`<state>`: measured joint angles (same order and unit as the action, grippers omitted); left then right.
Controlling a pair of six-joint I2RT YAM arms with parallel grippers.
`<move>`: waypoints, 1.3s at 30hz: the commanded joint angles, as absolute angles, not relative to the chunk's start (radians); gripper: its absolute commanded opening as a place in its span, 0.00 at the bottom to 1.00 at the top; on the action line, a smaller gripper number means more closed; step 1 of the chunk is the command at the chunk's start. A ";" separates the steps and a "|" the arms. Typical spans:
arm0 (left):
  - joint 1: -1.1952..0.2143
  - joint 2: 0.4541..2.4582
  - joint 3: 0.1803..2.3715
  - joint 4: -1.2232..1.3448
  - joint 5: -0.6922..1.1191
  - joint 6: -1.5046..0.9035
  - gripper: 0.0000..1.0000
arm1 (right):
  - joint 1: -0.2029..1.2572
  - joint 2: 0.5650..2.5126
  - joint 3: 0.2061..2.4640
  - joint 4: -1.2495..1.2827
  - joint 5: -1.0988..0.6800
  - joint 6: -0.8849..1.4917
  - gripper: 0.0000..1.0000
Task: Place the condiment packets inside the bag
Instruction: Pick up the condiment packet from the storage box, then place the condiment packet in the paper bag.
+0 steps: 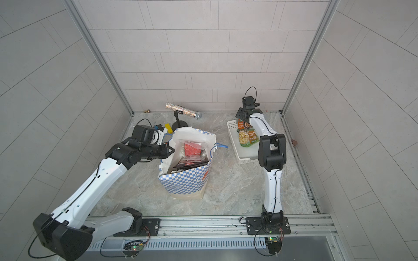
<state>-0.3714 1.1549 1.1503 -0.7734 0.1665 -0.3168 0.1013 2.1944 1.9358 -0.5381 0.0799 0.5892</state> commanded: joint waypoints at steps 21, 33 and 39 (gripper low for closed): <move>-0.373 1.178 1.196 -0.818 0.198 -0.384 0.00 | 0.212 1.260 1.484 -0.452 -0.045 0.228 0.00; -0.373 1.142 1.198 -0.856 -0.006 -0.398 0.00 | 0.630 1.209 1.597 -0.396 -0.315 0.163 0.00; -0.373 1.125 1.205 -0.881 -0.098 -0.409 0.16 | 0.764 1.319 1.595 -0.348 -0.405 0.241 0.00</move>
<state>-0.3714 1.1549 1.1763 -0.8238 -0.0254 -0.3988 0.7208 1.2739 1.5932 -0.3862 -0.3378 0.2012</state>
